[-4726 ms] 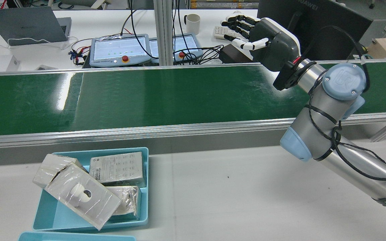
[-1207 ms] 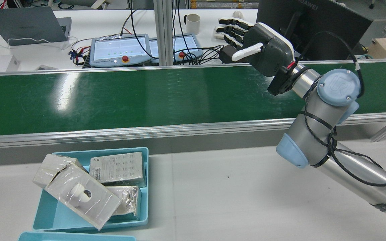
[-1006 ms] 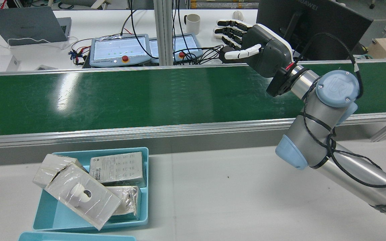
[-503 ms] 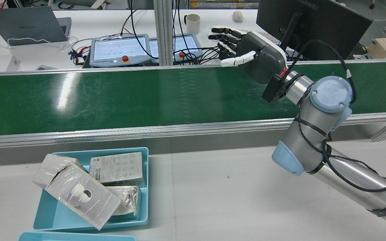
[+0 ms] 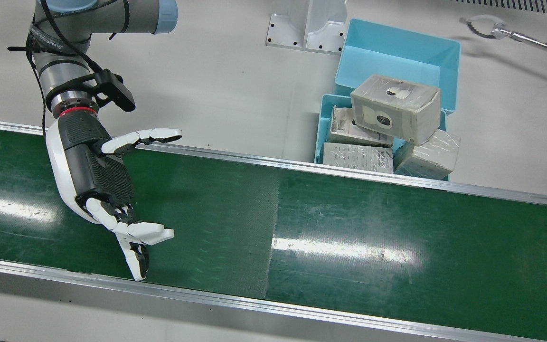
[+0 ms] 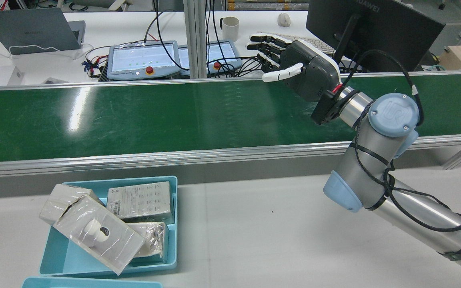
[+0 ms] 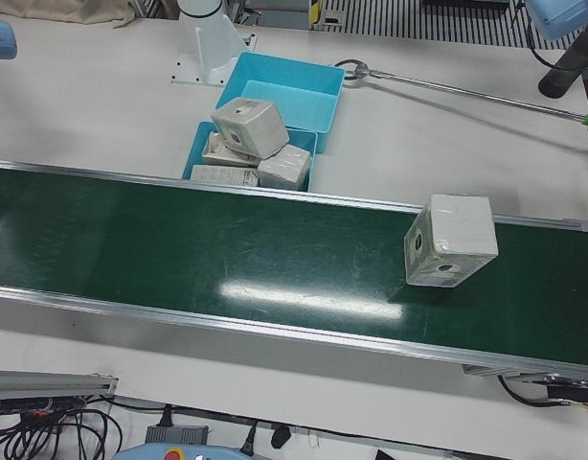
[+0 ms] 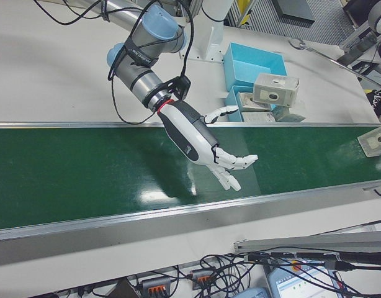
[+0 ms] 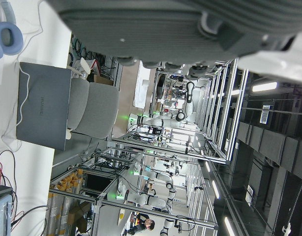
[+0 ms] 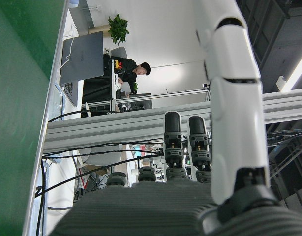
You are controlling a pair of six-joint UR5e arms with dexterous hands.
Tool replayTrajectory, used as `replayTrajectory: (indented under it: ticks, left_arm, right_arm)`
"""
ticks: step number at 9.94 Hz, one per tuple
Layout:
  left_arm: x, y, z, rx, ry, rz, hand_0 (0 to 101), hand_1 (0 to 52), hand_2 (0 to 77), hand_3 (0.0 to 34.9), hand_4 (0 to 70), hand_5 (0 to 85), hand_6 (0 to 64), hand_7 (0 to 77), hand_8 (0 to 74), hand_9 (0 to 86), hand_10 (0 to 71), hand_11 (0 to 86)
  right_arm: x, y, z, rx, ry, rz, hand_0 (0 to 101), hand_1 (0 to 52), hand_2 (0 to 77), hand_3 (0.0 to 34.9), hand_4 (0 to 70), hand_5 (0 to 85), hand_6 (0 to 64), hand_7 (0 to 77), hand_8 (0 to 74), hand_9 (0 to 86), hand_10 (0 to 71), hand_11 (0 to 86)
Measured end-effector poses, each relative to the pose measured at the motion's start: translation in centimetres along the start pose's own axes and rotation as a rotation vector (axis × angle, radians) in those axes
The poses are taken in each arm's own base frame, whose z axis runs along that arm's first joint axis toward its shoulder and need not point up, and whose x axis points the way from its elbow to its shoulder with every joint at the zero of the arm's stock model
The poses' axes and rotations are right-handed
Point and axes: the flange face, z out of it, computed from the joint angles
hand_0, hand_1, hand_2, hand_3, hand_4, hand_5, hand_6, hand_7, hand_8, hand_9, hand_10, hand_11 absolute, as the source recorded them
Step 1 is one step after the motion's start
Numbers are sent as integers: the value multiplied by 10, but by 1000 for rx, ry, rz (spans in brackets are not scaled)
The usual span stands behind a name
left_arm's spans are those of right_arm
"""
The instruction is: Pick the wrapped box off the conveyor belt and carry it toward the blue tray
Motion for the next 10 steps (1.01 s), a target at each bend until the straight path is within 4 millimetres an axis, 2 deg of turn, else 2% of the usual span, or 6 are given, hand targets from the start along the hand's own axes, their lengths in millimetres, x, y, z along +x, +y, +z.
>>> replayTrajectory:
  ticks: [2, 8, 9, 10]
  left_arm:
    - [0, 0, 0, 0, 0, 0, 0, 0, 5, 0, 0, 11, 0, 5, 5, 0, 5, 0]
    - [0, 0, 0, 0, 0, 0, 0, 0, 11, 0, 0, 11, 0, 5, 5, 0, 5, 0]
    - [0, 0, 0, 0, 0, 0, 0, 0, 11, 0, 0, 11, 0, 5, 5, 0, 0, 5]
    - [0, 0, 0, 0, 0, 0, 0, 0, 5, 0, 0, 11, 0, 5, 5, 0, 5, 0]
  right_arm:
    - [1, 1, 0, -3, 0, 1, 509, 169, 147, 71, 202, 251, 120, 295, 11, 54, 0, 22]
    - [1, 1, 0, -1, 2, 2, 509, 169, 153, 70, 218, 267, 120, 295, 11, 60, 0, 22]
    - [1, 1, 0, -2, 2, 3, 509, 169, 153, 53, 218, 267, 120, 284, 11, 60, 0, 22]
    - [1, 1, 0, -2, 2, 4, 509, 169, 153, 53, 218, 267, 120, 284, 11, 60, 0, 22]
